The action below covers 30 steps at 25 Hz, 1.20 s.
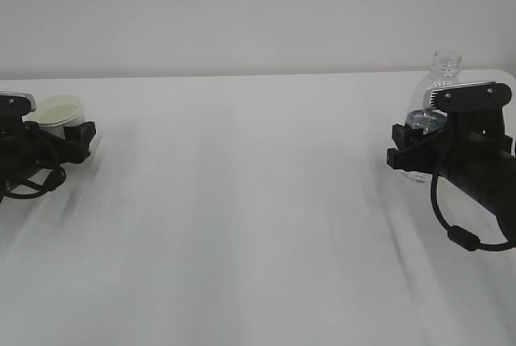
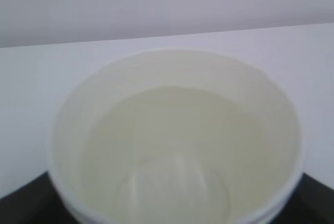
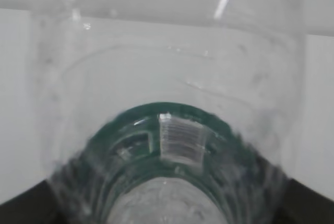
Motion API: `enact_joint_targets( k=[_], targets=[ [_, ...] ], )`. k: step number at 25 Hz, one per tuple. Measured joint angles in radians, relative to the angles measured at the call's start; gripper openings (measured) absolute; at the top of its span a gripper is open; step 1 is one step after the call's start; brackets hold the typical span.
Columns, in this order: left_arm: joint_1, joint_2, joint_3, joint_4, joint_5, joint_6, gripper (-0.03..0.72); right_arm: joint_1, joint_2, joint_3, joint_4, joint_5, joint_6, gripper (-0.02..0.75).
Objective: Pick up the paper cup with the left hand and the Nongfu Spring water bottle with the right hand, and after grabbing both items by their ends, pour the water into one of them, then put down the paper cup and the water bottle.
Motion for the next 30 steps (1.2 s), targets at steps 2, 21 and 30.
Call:
enact_joint_targets(
  k=[2, 21, 30],
  targets=[
    [0.000, 0.000, 0.000, 0.000, 0.004, 0.000, 0.614, 0.000, 0.000, 0.000, 0.000, 0.000, 0.000, 0.482],
    [0.000, -0.052, 0.172, -0.008, -0.106, 0.000, 0.594, 0.000, 0.000, 0.000, 0.000, 0.000, 0.000, 0.482],
    [0.000, -0.116, 0.292, -0.008, -0.109, 0.000, 0.593, 0.000, 0.000, 0.000, 0.000, 0.000, 0.000, 0.482]
  ],
)
